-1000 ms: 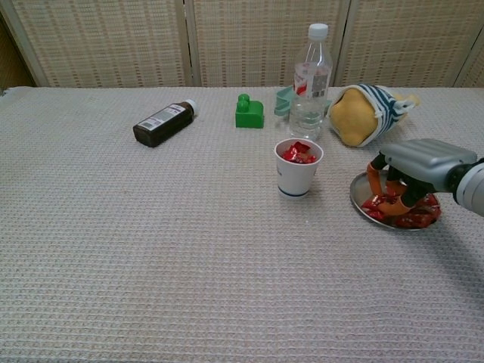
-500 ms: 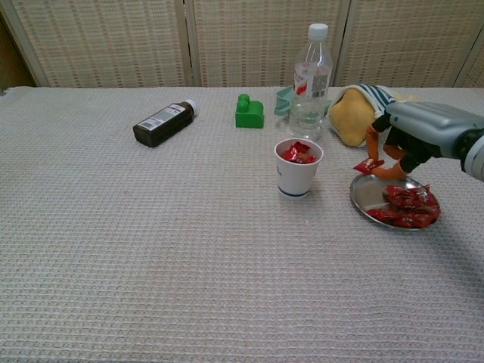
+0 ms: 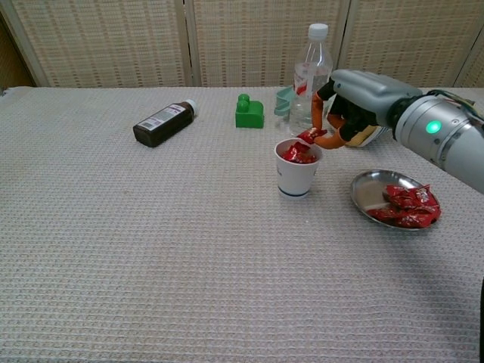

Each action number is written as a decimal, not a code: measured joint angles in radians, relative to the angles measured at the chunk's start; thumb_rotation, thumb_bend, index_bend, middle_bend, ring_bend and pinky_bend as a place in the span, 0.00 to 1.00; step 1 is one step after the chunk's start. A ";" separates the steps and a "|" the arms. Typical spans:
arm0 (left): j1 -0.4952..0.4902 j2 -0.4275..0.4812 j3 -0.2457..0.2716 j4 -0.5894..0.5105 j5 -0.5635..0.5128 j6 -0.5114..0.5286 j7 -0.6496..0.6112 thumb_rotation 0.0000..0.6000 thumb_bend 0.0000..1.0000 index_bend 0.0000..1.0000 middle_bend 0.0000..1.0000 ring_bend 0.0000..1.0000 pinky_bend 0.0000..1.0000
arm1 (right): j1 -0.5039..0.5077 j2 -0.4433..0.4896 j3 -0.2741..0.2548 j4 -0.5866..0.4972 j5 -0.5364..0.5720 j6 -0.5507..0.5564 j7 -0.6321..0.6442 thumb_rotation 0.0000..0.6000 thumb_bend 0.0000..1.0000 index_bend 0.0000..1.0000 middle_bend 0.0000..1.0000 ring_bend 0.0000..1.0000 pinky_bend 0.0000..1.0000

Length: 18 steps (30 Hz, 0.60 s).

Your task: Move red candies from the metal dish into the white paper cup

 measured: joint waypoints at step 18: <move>0.002 0.003 0.000 0.002 0.004 0.003 -0.007 1.00 0.46 0.02 0.17 0.15 0.29 | 0.006 0.014 -0.018 0.001 0.022 -0.014 -0.005 1.00 0.24 0.19 0.91 0.83 1.00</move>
